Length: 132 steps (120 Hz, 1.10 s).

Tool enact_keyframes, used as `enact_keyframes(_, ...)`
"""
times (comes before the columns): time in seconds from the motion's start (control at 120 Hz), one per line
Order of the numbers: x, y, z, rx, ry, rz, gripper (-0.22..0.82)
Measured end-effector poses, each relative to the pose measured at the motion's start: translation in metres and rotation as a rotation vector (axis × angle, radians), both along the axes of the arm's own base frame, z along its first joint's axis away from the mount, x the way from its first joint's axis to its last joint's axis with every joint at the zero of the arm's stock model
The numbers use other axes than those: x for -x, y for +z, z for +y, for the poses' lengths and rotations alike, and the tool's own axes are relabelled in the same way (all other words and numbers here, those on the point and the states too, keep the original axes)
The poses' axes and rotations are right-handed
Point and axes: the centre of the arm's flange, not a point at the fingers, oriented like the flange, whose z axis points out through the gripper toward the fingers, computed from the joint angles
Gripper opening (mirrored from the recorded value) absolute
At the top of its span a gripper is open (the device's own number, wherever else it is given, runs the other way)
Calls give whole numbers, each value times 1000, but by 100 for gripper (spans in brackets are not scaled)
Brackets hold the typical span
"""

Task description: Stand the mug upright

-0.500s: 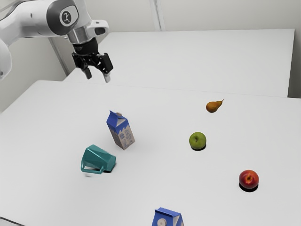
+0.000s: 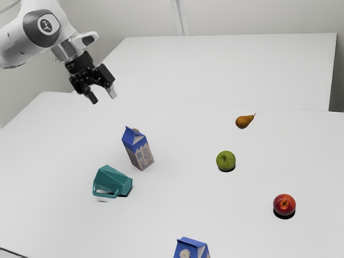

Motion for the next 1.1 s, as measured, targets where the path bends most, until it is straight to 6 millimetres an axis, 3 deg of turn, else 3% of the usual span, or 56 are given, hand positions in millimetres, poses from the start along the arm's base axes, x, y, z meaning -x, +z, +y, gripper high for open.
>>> enact_keyframes(0.092, 1, -24, 42, 121, 39, 26, 60)
enact_keyframes(0.217, 21, -69, 128, 249, 140, 48, 60)
enact_keyframes(0.275, 26, -94, 148, 307, 156, 60, 60)
enact_keyframes(0.4, 30, -137, 137, 396, 109, 80, 60)
enact_keyframes(0.475, 44, -167, 134, 430, 112, 93, 60)
enact_keyframes(0.658, 77, -202, 141, 447, 158, 63, 60)
enact_keyframes(0.95, 78, -279, 144, 516, 274, 45, 60)
enact_keyframes(1.1, 79, -293, 138, 519, 273, 40, 60)
